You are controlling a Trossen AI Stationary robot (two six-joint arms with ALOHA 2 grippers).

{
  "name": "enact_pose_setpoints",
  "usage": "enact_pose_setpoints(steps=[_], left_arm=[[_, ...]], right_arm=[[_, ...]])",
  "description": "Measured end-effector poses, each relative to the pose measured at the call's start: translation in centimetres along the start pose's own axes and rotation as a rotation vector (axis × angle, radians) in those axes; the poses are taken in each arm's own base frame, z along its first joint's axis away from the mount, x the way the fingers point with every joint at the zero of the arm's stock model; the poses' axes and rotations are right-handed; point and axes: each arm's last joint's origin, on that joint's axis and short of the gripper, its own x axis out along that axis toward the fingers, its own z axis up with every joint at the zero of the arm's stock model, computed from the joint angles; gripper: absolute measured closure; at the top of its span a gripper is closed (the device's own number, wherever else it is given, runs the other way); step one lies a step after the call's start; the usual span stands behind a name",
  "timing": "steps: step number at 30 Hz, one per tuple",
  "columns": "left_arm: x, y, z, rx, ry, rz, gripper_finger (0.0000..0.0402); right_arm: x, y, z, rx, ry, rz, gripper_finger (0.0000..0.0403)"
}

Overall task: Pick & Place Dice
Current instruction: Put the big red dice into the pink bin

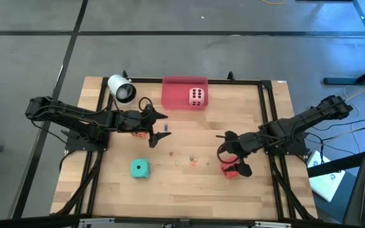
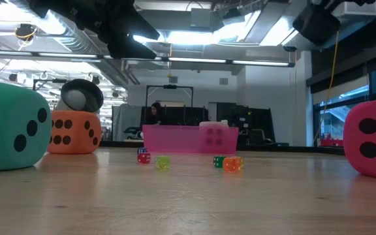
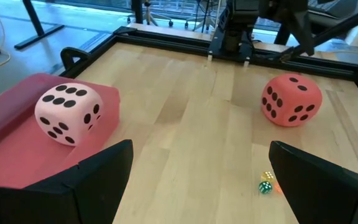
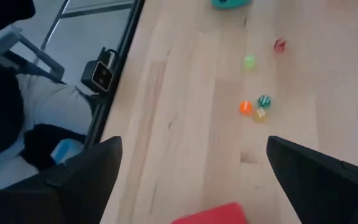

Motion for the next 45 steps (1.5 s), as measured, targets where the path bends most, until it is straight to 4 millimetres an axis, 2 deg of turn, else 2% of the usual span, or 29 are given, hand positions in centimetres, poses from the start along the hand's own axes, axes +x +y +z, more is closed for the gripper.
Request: enact_pose_setpoints(steps=[5,9,13,16,37,45], left_arm=[[0.0,-0.1,0.0,0.007,0.005,-0.030,0.0029],[0.0,-0.1,0.0,-0.010,0.006,-0.031,0.0029],[0.0,-0.1,0.0,-0.015,0.006,-0.031,0.0029],[0.0,-0.1,0.0,-0.025,0.007,-0.032,0.0029],[0.0,-0.1,-0.1,-0.026,0.013,-0.029,0.0029],[0.0,-0.1,-0.1,-0.035,0.012,-0.024,0.0029]], right_arm=[[0.0,0.0,0.0,0.111,0.006,0.013,0.0003],[0.0,0.1,0.2,0.104,-0.012,0.015,0.0003],[-0.1,-0.1,0.9,-0.015,-0.083,0.020,0.0003],[-0.1,0.0,1.1,-0.017,-0.107,0.025,0.0003],[-0.1,0.2,1.1,-0.155,-0.098,0.057,0.0003],[-0.1,0.3,1.1,-0.271,-0.092,0.111,0.0003]])
